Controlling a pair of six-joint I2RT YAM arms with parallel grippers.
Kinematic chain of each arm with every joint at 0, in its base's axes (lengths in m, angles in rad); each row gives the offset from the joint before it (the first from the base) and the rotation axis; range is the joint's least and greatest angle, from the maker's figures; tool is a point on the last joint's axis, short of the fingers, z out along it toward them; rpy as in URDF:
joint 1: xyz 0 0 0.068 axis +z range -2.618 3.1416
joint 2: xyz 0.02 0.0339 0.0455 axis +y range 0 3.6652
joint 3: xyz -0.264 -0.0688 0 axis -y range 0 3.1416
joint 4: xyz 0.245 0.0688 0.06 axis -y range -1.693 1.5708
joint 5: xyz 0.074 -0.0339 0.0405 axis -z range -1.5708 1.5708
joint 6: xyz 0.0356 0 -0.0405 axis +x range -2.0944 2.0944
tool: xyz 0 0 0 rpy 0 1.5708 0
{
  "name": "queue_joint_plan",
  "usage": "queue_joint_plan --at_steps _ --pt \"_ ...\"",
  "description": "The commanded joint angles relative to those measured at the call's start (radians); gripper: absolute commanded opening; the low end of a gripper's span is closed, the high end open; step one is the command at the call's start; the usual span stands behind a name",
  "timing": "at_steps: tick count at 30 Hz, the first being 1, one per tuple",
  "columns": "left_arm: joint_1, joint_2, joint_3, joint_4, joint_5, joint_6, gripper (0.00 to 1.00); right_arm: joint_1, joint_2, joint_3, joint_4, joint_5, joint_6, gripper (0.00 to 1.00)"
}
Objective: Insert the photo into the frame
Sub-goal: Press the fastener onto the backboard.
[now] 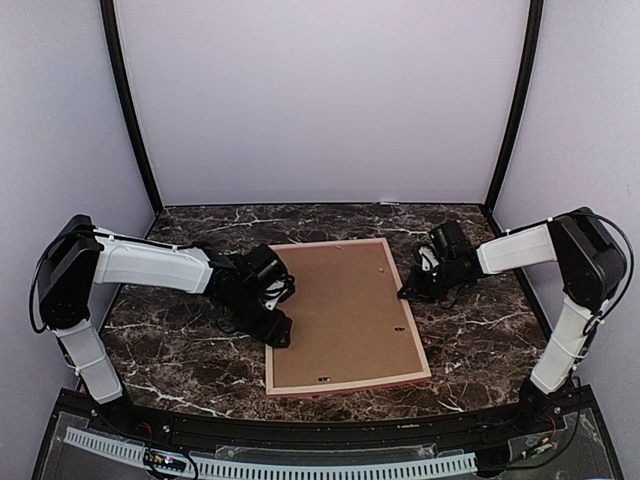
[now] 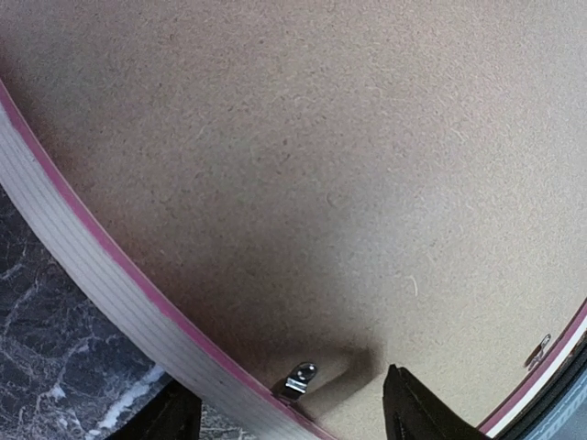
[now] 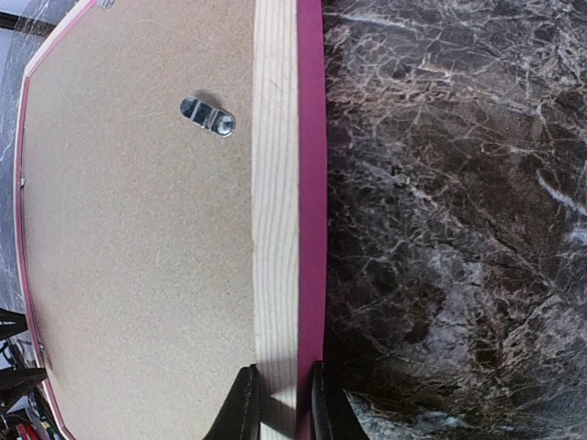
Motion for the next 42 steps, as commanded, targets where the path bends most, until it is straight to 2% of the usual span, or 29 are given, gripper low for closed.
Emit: queue_joint_plan --at_steps 1,5,11,23,28,32,34,42 --pt "0.023 -0.059 0.020 0.057 0.005 -0.009 0.70 -0.001 0.024 -0.032 -0.026 -0.007 0.034 0.06" --pt "0.070 -0.052 0.028 0.061 0.003 -0.042 0.68 -0.001 0.007 -0.041 -0.022 -0.006 0.041 0.07" --pt "0.151 -0.023 0.040 0.100 0.033 -0.083 0.57 0.005 -0.030 -0.070 -0.006 0.000 0.068 0.09" --pt "0.175 0.094 0.094 0.087 0.033 -0.088 0.38 0.063 -0.068 -0.124 0.066 -0.009 0.153 0.15" --pt "0.181 0.109 0.099 0.057 -0.002 -0.093 0.32 0.067 -0.087 -0.124 0.048 0.002 0.141 0.25" --pt "0.182 0.110 0.094 0.038 -0.041 -0.098 0.29 0.068 -0.120 -0.108 -0.010 0.028 0.097 0.44" --pt "0.183 0.109 0.088 0.034 -0.061 -0.107 0.28 0.067 -0.147 -0.109 -0.027 0.031 0.078 0.50" --pt "0.184 0.091 0.042 0.050 -0.101 -0.139 0.25 0.095 -0.221 -0.166 -0.053 0.020 0.068 0.56"
